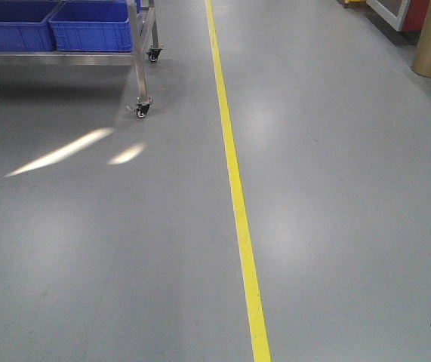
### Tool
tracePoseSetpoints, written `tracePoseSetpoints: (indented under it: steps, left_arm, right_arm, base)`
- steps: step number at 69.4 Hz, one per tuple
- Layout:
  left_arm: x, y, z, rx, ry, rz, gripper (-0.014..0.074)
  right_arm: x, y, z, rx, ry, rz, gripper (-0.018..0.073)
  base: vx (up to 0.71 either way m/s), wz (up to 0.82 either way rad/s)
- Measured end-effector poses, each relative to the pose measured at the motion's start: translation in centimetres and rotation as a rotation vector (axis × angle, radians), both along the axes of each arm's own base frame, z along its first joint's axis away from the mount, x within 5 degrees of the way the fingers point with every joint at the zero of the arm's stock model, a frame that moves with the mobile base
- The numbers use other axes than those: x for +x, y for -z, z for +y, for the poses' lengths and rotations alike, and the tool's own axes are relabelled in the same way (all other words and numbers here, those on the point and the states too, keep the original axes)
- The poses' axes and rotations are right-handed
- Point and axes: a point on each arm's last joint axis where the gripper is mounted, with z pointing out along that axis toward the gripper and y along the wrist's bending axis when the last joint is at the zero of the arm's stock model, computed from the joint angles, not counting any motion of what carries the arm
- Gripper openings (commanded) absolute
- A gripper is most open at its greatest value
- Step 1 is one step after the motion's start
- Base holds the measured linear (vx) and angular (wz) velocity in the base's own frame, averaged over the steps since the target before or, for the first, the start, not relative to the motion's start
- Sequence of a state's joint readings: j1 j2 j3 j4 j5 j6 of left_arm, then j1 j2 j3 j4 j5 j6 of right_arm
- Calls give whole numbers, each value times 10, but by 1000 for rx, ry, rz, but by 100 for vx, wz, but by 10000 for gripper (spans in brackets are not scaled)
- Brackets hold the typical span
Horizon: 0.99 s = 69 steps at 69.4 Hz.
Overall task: Move and align brake pads A on conveyor
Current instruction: 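Drive along the yellow floor line toward the blue bin rack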
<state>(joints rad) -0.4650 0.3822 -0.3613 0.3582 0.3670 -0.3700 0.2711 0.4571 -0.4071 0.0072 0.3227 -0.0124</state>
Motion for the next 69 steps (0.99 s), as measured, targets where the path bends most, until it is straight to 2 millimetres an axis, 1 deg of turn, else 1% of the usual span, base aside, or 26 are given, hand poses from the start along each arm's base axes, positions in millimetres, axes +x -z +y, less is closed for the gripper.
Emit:
tracePoseSetpoints:
  steps: [19,40,54,69]
  left_arm:
    - [0,0,0,0,0,0,-6]
    - [0,0,0,0,0,0,-6]
    - [0,0,0,0,0,0,-6]
    - [0,0,0,0,0,0,-6]
  right_arm:
    - [0,0,0,0,0,0,-9]
    - [0,0,0,0,0,0,-9]
    - [0,0,0,0,0,0,-9]
    - [0,0,0,0,0,0,-9]
  base:
    - [24,3]
    - [9,15]
    - [3,51]
    - [0,87]
